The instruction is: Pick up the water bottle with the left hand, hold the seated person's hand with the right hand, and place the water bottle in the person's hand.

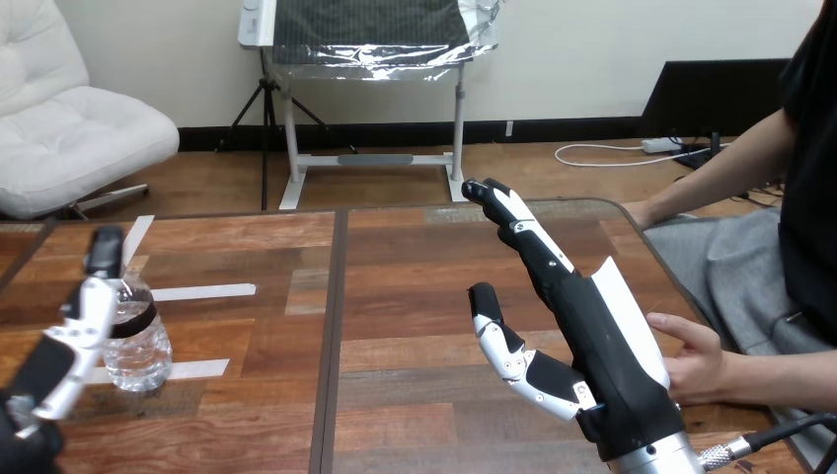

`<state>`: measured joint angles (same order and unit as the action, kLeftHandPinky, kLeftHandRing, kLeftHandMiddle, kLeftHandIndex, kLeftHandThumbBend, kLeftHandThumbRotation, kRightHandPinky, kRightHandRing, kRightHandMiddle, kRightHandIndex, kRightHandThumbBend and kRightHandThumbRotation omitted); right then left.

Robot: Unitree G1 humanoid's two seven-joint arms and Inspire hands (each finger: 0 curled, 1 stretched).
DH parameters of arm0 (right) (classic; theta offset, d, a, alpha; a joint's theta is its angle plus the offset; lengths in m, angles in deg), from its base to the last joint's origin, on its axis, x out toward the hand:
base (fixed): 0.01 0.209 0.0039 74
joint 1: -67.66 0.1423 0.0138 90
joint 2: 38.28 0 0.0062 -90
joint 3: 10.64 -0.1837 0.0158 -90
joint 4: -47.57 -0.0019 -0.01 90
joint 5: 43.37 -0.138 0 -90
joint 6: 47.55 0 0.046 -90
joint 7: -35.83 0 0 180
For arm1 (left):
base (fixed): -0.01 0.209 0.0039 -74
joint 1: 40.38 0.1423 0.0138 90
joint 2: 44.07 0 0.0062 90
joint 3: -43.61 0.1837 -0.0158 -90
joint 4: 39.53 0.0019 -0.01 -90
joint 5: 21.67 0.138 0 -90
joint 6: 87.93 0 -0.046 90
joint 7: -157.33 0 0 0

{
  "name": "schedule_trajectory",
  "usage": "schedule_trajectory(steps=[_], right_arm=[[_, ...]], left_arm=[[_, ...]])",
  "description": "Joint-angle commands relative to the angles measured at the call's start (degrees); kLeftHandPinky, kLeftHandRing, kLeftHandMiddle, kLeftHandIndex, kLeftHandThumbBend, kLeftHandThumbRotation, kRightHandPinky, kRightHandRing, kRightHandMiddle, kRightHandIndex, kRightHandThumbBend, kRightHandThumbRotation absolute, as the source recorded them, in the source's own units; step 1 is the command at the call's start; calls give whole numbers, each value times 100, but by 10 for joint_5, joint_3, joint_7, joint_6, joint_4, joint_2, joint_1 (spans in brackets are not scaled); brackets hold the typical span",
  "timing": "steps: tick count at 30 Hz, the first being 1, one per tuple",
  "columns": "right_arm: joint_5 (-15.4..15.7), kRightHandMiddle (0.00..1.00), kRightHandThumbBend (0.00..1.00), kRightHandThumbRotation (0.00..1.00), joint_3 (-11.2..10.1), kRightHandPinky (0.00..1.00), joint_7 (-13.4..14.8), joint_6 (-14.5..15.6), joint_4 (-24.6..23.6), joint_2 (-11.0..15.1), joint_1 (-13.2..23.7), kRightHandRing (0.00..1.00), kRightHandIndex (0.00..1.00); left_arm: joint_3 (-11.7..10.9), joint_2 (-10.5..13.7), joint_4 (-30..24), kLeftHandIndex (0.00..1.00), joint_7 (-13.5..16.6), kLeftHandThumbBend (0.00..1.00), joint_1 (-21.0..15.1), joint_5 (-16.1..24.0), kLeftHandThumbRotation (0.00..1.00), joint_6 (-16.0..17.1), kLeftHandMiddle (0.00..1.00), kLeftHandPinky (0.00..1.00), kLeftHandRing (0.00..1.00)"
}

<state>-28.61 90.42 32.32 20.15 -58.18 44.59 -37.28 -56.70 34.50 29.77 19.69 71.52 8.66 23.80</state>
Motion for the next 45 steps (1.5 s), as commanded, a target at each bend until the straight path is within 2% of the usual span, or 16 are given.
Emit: schedule_trajectory(steps=[1,12,16,24,34,45], right_arm=[[0,99,0,0,-3,96,7,1,-10,-12,36,96,93],[1,99,0,0,-3,96,6,6,-10,-13,39,96,93],[0,99,0,0,-3,96,6,6,-9,-13,41,96,93],[0,99,0,0,-3,96,6,14,-13,-14,41,97,93],[1,98,0,0,-3,99,5,17,-15,-12,44,97,93],[1,98,0,0,-3,100,3,18,-15,-10,47,98,92]], left_arm=[[-18,3,32,97,-23,81,-41,-18,41,-21,99,100,100],[-43,34,88,100,-94,94,-84,-49,55,-89,100,100,100],[-47,48,114,100,-119,95,-104,-53,57,-112,100,98,100],[-47,71,155,100,-161,96,-137,-65,59,-145,100,93,99],[-44,95,207,100,-223,100,-181,-104,59,-179,99,90,98],[-38,111,240,100,-282,100,-214,-132,62,-212,100,89,98]])
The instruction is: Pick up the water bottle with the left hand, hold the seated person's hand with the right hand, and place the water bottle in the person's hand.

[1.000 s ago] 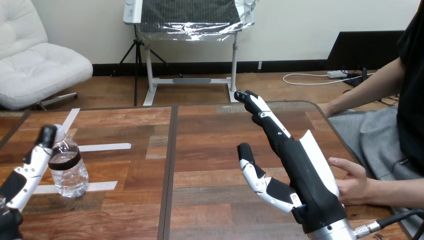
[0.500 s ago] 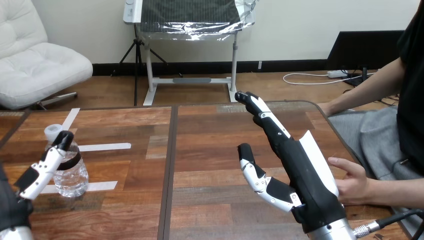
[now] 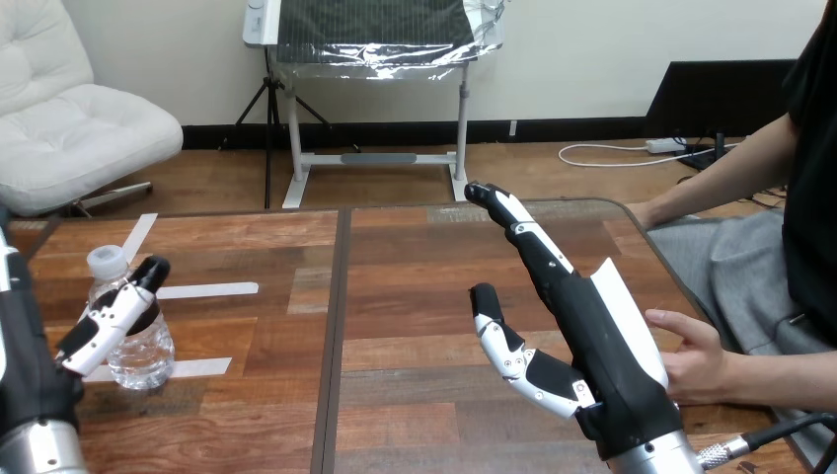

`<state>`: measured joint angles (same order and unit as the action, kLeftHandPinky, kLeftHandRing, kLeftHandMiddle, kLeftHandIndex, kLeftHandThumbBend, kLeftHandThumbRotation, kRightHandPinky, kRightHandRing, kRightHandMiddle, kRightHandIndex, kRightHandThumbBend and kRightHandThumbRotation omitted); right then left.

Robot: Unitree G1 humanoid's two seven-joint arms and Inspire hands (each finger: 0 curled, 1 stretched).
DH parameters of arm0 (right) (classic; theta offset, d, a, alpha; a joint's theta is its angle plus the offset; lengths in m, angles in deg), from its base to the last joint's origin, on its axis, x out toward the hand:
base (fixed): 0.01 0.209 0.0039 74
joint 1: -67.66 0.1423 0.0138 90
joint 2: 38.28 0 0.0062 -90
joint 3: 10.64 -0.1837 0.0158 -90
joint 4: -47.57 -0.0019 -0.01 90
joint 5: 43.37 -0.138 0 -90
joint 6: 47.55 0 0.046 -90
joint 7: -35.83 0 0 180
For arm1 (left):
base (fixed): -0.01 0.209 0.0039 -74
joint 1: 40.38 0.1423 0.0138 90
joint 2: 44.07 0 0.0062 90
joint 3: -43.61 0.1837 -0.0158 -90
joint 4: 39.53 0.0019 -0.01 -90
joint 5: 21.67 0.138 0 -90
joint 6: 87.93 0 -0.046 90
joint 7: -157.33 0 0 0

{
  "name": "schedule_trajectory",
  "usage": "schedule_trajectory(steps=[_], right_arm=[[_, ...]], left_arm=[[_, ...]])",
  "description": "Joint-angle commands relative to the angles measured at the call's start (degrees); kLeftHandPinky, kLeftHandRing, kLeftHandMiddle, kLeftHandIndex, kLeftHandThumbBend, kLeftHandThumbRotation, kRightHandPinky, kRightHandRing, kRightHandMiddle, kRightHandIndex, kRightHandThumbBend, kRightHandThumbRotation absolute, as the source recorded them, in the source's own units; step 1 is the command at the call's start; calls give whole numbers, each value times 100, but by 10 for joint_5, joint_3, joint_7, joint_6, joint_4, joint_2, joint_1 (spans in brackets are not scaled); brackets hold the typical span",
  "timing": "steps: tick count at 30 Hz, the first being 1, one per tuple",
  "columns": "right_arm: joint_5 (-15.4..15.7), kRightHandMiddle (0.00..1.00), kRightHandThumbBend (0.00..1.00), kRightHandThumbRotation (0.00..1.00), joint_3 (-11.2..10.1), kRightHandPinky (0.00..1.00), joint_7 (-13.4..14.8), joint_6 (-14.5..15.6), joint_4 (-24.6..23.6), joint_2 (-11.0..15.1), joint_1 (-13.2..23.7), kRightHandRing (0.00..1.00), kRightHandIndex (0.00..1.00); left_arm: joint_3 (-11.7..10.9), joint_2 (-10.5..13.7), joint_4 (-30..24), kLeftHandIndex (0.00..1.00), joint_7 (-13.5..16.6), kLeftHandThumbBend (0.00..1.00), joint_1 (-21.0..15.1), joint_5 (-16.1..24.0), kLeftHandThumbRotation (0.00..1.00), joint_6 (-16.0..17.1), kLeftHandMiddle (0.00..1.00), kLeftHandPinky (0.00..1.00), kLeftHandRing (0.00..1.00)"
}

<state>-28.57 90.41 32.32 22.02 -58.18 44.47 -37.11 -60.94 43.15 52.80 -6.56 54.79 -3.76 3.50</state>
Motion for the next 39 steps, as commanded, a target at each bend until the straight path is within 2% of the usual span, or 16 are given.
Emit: schedule_trajectory(steps=[1,8,15,27,33,39], right_arm=[[0,98,0,0,-3,100,2,1,-15,-8,45,98,92],[-1,98,0,0,-3,100,1,7,-19,-8,44,98,92],[-4,98,0,0,-3,100,-3,10,-19,-5,44,99,92],[-3,98,1,0,-4,100,-5,7,-17,-1,47,99,92],[-4,98,1,0,-5,100,-7,8,-17,1,48,100,92],[-3,98,1,0,-6,100,-12,8,-17,5,49,100,92]], left_arm=[[5,26,12,100,-30,100,-51,-14,63,-16,100,90,99],[5,30,21,100,-75,100,-65,-44,66,-38,100,94,100],[7,36,35,100,-102,100,-78,-61,67,-57,100,96,100],[15,42,50,100,-117,100,-95,-60,66,-90,100,98,100],[20,43,55,100,-111,100,-101,-49,65,-109,100,98,100],[24,45,65,100,-103,100,-106,-40,65,-110,100,97,100]])
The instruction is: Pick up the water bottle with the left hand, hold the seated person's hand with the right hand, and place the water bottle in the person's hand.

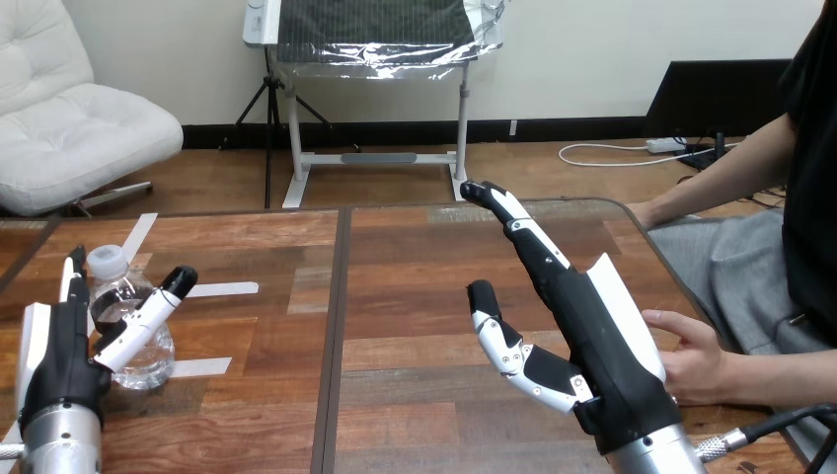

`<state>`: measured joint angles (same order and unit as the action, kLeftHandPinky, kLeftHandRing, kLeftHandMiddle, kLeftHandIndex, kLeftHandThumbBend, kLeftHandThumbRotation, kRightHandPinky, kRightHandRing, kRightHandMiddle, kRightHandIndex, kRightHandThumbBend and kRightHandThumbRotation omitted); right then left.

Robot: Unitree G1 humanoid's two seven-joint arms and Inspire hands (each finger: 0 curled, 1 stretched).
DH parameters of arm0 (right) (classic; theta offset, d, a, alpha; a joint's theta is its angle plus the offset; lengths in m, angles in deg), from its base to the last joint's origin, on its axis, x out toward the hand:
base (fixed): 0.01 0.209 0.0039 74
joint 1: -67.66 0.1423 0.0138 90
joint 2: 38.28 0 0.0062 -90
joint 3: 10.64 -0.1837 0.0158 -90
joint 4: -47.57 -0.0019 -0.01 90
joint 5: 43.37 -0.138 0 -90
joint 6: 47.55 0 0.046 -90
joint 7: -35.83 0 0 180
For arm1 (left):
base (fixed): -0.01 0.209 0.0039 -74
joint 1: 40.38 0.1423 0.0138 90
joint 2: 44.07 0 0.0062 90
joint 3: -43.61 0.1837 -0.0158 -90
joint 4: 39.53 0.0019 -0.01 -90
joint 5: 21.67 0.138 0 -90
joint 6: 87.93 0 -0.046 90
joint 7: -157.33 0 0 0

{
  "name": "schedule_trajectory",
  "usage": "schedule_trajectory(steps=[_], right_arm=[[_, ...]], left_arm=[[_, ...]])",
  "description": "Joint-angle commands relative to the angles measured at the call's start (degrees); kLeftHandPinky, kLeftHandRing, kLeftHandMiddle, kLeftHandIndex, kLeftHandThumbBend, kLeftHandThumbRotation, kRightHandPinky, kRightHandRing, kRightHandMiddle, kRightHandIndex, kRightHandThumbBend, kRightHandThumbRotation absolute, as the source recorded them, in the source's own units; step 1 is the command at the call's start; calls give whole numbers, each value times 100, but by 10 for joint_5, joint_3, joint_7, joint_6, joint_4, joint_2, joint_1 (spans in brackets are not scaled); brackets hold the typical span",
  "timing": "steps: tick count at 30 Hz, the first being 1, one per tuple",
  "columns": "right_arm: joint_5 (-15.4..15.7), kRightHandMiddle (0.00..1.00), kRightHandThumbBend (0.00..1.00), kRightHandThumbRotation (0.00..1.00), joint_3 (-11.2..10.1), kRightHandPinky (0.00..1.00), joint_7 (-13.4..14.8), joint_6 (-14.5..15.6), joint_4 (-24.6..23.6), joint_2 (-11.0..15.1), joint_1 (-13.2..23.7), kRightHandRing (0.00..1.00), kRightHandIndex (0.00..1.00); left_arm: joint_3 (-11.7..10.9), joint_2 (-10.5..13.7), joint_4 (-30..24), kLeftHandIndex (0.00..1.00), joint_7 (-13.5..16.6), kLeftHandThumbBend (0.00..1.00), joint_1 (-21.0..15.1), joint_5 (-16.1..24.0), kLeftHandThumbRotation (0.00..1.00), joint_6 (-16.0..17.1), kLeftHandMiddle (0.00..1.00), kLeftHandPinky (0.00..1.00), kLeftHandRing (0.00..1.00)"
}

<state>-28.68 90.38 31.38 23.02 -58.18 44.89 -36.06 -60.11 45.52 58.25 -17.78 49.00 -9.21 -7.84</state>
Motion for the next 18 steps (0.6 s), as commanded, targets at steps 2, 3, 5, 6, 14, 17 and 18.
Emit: schedule_trajectory(steps=[2,3,5,6,14,17,18], right_arm=[[-2,98,1,0,-6,100,-4,0,-18,1,39,100,92],[-2,98,1,0,-6,100,-5,2,-19,1,39,100,92],[-1,98,1,0,-7,100,-6,3,-19,1,39,100,92],[-1,98,1,0,-7,100,-7,2,-19,2,39,100,92],[2,97,2,0,-7,100,-9,8,-21,2,40,98,91],[3,96,2,0,-7,100,-10,9,-21,3,40,98,90],[3,96,2,0,-7,100,-10,9,-21,3,41,98,90]], left_arm=[[15,21,16,100,11,100,-50,14,65,7,100,97,100],[15,21,18,100,12,100,-51,14,64,8,100,98,100],[15,21,23,100,14,100,-52,14,64,10,100,98,100],[15,21,26,100,16,100,-53,15,64,10,100,98,100],[16,22,43,100,29,100,-59,20,62,13,100,98,100],[16,22,47,100,33,100,-60,22,61,12,100,97,100],[16,22,48,100,34,100,-60,22,61,11,100,96,100]])
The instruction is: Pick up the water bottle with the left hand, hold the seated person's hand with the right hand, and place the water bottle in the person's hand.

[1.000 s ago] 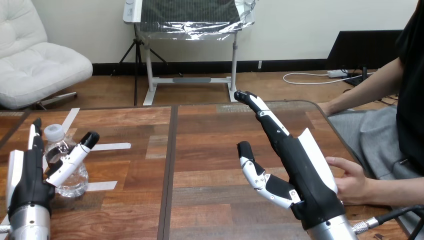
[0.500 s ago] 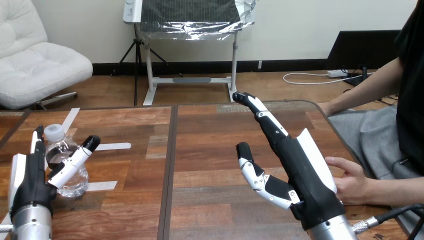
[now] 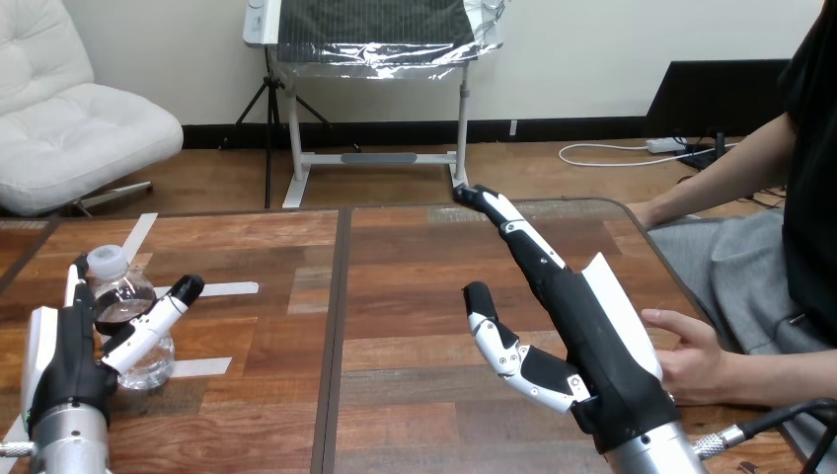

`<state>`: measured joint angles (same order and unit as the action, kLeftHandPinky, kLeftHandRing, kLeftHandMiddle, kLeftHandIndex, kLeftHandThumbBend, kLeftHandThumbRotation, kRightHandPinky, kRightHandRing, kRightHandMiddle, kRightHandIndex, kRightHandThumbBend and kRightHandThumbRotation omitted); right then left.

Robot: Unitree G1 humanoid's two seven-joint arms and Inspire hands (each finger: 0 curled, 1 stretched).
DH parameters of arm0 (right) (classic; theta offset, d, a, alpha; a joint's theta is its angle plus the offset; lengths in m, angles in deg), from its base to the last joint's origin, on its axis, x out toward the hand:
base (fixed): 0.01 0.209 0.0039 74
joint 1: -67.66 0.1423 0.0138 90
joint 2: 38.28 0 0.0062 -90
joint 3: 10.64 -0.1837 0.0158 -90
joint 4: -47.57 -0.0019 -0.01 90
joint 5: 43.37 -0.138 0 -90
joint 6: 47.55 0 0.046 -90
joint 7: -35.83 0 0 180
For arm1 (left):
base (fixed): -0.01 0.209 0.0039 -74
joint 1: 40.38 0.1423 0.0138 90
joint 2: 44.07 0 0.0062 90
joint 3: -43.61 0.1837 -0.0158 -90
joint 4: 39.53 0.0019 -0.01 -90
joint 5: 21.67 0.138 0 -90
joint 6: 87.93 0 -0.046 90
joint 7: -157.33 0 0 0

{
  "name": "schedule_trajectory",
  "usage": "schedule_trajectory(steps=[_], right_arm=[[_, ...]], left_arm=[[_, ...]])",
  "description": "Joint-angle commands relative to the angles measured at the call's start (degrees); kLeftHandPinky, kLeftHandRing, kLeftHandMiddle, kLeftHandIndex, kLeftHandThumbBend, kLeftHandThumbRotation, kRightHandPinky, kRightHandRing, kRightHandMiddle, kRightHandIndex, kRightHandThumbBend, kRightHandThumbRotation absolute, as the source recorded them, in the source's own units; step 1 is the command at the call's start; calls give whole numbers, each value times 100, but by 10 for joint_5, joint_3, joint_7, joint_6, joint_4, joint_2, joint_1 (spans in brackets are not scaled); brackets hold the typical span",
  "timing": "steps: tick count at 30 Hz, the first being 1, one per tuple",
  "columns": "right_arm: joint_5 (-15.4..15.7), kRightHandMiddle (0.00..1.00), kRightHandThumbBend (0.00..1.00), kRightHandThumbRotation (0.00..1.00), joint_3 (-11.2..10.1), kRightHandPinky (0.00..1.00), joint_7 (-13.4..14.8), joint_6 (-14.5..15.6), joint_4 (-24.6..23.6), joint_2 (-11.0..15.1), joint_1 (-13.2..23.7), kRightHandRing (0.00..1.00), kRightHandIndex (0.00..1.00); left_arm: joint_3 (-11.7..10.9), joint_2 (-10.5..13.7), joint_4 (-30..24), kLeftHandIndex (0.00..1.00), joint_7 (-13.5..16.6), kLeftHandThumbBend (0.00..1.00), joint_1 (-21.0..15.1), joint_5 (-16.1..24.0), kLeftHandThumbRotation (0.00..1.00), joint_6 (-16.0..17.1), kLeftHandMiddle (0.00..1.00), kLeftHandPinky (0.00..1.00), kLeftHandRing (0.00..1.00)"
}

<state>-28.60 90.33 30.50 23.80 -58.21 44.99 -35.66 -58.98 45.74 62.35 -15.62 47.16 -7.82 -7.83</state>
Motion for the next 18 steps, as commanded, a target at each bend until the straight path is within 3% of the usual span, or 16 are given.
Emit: schedule_trajectory(steps=[1,13,18], right_arm=[[2,96,2,0,-7,100,-2,3,-21,2,36,98,90],[-1,96,3,0,-7,100,-8,7,-22,3,37,98,90],[-4,96,3,0,-8,100,-10,5,-21,3,38,98,89]], left_arm=[[6,20,7,100,15,100,-41,11,61,10,100,96,100],[10,23,15,98,25,96,-41,12,59,11,96,87,94],[9,22,14,96,25,91,-39,8,55,13,94,84,91]])
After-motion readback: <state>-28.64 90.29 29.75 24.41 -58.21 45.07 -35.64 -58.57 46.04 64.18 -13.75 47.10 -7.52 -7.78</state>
